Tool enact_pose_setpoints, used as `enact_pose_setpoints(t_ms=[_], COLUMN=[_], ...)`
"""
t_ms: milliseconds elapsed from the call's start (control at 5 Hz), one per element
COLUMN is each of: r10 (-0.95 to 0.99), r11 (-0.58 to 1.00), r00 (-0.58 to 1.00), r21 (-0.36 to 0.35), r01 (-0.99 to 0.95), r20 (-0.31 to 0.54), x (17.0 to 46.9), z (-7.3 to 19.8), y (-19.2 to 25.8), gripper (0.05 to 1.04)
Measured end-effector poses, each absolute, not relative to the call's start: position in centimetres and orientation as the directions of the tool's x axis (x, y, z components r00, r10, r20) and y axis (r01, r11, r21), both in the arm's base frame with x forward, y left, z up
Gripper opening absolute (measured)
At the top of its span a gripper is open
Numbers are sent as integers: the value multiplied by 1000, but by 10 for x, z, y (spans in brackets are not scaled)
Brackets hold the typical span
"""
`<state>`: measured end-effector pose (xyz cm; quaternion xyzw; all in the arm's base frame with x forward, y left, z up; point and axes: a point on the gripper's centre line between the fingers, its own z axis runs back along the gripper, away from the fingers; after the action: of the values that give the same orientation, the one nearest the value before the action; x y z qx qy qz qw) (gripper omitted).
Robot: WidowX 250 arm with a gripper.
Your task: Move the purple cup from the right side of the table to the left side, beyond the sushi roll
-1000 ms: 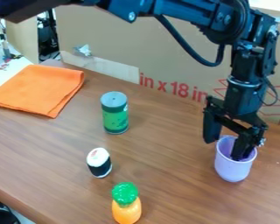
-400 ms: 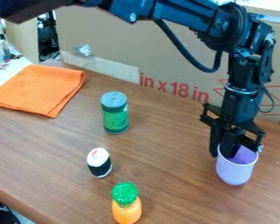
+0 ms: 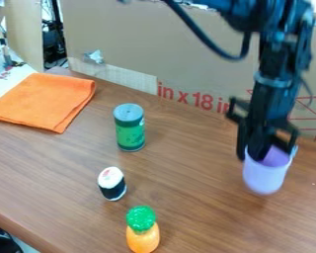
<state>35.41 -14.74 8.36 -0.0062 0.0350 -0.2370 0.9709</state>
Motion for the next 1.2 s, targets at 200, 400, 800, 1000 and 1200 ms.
enact_pose_setpoints(t_ms=[200,400,800,1000,1200], r10=[-442,-354,-31,107,153], r11=[897,935,996,989,978], r00=[897,930,985,987,985], r21=[14,66,90,93,131], r01=[442,349,16,-119,-164], r20=[21,97,171,123,84], x=[348,324,253,220,204], z=[121,161,183,173,161], y=[-138,-104,-2,39,67], gripper=[99,99,99,99,99])
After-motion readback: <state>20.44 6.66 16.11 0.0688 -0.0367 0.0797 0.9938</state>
